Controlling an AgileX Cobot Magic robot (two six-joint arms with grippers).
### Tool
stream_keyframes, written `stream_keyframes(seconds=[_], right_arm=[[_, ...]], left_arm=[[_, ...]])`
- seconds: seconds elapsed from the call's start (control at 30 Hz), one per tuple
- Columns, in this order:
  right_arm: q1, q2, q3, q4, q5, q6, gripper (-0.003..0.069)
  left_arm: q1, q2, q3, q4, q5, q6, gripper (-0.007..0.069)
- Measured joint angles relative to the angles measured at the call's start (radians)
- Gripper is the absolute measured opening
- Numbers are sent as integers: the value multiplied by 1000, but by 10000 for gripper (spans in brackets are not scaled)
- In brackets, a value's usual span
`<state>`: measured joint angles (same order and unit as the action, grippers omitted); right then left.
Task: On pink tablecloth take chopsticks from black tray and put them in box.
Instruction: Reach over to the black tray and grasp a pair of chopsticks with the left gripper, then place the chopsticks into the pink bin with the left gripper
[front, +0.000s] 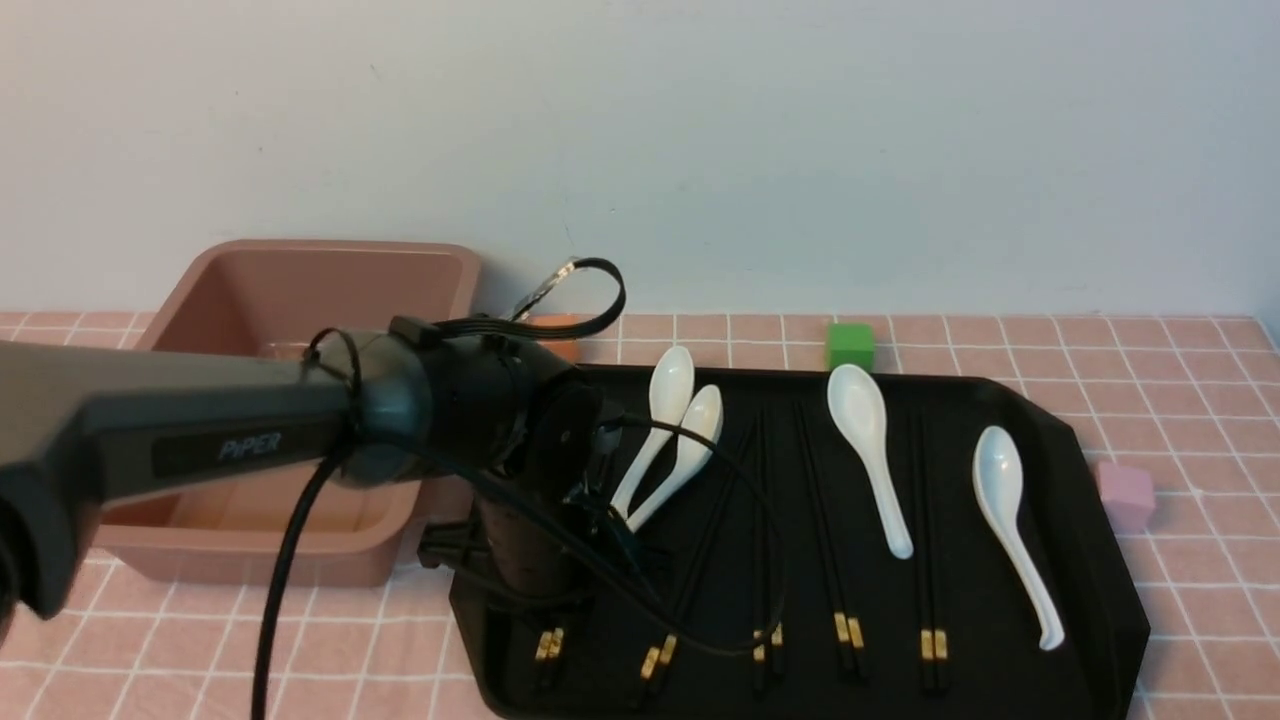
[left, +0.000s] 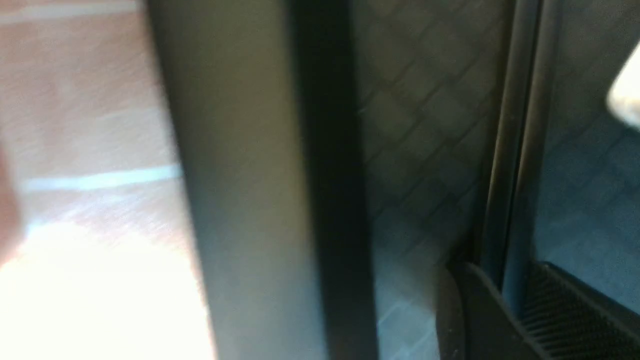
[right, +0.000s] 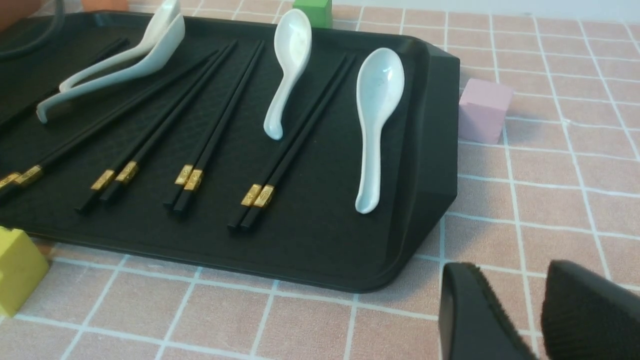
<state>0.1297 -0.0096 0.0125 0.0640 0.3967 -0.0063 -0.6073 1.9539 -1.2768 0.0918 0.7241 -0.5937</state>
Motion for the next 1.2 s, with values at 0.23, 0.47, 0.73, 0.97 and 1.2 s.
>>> stream_keyframes(seconds=[0.23,0.47,0.73,0.97,1.2], right_arm=[[0,0,0,0,0,0,240],[0,0,0,0,0,0,240],[0,0,0,0,0,0,240],[0,0,0,0,0,0,240],[0,0,0,0,0,0,240]], left_arm=[[0,-241,2,14,34,16,124],[40,-443,2,159,133,21,124],[282,-380,9,216,205,128,124],[356,-258,10,172,114,151,124],[357,-181,10,200,79,144,124]])
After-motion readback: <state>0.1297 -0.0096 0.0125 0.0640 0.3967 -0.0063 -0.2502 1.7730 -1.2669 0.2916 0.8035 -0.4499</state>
